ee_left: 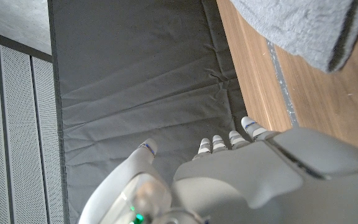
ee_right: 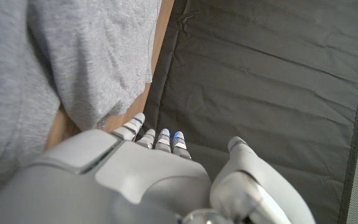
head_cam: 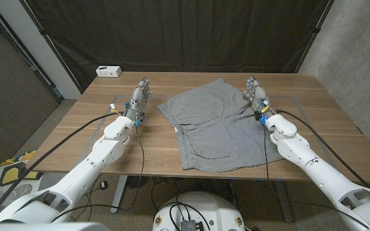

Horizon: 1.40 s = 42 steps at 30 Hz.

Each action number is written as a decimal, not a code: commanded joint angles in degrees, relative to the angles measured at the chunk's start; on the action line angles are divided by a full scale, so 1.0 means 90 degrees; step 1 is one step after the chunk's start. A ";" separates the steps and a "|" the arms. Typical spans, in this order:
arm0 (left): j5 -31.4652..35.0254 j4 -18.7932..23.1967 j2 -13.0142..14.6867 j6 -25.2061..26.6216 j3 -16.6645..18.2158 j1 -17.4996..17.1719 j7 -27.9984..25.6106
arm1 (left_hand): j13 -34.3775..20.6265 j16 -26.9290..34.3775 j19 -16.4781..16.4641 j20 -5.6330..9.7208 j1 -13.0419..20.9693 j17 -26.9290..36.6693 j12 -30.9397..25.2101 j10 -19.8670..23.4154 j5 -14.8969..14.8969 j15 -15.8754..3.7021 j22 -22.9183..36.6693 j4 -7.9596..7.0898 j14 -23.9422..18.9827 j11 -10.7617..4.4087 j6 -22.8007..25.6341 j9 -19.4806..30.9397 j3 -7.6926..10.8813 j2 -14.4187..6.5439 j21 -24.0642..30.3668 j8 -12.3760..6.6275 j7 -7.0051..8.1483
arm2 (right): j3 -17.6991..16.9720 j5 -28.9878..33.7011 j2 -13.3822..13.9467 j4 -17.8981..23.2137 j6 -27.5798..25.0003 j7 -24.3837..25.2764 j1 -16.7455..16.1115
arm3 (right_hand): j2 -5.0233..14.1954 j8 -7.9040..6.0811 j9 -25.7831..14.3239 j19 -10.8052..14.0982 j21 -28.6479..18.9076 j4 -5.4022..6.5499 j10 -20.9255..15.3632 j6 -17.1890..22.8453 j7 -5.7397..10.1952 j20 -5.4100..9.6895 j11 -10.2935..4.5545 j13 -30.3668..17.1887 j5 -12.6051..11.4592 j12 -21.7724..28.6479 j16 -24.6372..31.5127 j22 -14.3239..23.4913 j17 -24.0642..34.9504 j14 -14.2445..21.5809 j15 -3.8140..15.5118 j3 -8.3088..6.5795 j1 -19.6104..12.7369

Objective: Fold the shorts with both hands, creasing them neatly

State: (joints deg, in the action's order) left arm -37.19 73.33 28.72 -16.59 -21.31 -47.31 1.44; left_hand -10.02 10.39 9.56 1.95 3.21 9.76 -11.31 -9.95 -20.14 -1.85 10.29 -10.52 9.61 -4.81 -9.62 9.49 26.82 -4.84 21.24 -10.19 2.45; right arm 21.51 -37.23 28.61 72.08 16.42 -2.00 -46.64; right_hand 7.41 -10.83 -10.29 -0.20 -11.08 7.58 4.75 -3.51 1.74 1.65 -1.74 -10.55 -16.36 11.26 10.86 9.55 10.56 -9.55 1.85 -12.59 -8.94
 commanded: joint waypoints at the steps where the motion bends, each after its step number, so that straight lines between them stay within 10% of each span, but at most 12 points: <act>1: 0.0084 -0.0042 -0.0037 0.0075 -0.0042 0.0070 -0.0106 | -0.0009 0.0025 0.0644 0.0036 0.0006 0.0021 -0.0020 -0.1464 -0.0037 -0.0055 0.0025 0.0012 0.1302 -0.0028 -0.1439 0.0034 0.0049 -0.0654 0.0023 -0.0032 0.0020 | 0.0023 0.0065 0.0040 -0.0063 -0.0122 0.0020 0.0083 | 0.0225 -0.0021 -0.0007 0.0001 -0.0032 0.0001 0.0048 -0.0067 -0.0054 0.0355 0.0023 -0.0030 -0.0046 0.0027 0.0041 0.0028 0.0002 -0.0081 0.0203 -0.0048 -0.0050; 5: 0.0358 0.0155 0.0045 0.0076 -0.0092 0.0021 -0.0381 | -0.0011 0.0030 0.0582 -0.0022 0.0070 -0.0002 -0.0071 -0.1275 -0.0014 -0.0075 0.0018 0.0134 0.1203 -0.0012 -0.1329 0.0031 0.0038 -0.0488 0.0010 -0.0057 0.0072 | 0.0022 0.0217 0.0233 0.0340 -0.0344 0.0310 -0.0051 | -0.0075 -0.0015 -0.0005 0.0127 -0.0045 -0.0297 -0.0098 -0.0035 -0.0163 -0.0156 0.0211 -0.0029 -0.0018 0.0045 0.0052 0.0029 -0.0045 0.0149 -0.0211 -0.0069 -0.0346; 9: 0.0929 0.0482 0.0219 0.0127 -0.0197 -0.0028 -0.0864 | -0.0023 0.0070 0.0142 -0.0538 0.0530 -0.0013 -0.0181 -0.0578 0.0236 0.0392 0.0007 0.0658 0.0611 0.0096 -0.0667 0.0038 0.0001 -0.0139 -0.0010 -0.0150 0.0193 | 0.0051 0.0459 0.0630 0.0964 -0.0840 0.0612 -0.0196 | -0.0154 -0.0063 -0.0013 0.0275 -0.0063 -0.0668 -0.0476 0.0162 -0.0177 -0.0600 0.0472 -0.0041 0.0082 0.0116 0.0126 0.0044 -0.0028 0.0554 -0.0716 -0.0175 -0.0758; 13: 0.1636 0.0889 0.0461 0.0280 -0.0332 -0.0068 -0.1331 | -0.0038 0.0059 0.0061 -0.0889 0.0842 0.0000 -0.0207 -0.0198 0.0480 0.0608 0.0034 0.0961 0.0350 0.0589 -0.0214 0.0053 0.0036 -0.0113 -0.0095 -0.0177 0.0245 | 0.0082 0.0805 0.1038 0.1587 -0.1291 0.0923 -0.0331 | -0.0126 -0.0107 -0.0016 0.0357 -0.0081 -0.0798 -0.0620 0.0327 -0.0127 -0.0770 0.0532 -0.0046 0.0139 0.0140 0.0149 0.0051 -0.0020 0.0698 -0.0737 -0.0244 -0.0919; 42: 0.5055 0.3247 0.1695 0.1106 -0.0613 -0.0674 -0.2302 | -0.0052 0.0008 0.0178 -0.1197 0.1230 0.0013 -0.0225 0.0196 0.0794 0.0772 0.0066 0.1358 0.0329 0.0742 0.0206 0.0060 0.0101 -0.0070 -0.0245 -0.0172 0.0264 | -0.0536 0.2126 0.2812 0.4783 -0.3600 0.2469 -0.1866 | -0.0037 -0.0143 -0.0020 0.0448 -0.0087 -0.1036 -0.0790 0.0605 0.0017 -0.0794 0.0488 -0.0053 0.0276 0.0140 0.0120 0.0057 -0.0014 0.0785 -0.0632 -0.0391 -0.1217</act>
State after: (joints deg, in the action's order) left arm -0.83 95.32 40.50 -9.14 -26.57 -50.70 -17.10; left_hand -10.29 10.61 9.82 -8.41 13.55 9.74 -13.15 -8.34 -13.08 4.73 10.82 1.18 9.98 1.69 -8.04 9.74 27.61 -5.51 19.37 -11.47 4.80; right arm 18.97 -21.49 49.61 106.67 -9.38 16.08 -58.65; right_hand 6.88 -11.89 -10.28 3.38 -11.52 -1.44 -2.17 1.34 1.85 -5.24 2.66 -10.80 -13.96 12.34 11.75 9.74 10.27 -2.86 -3.79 -15.92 -19.11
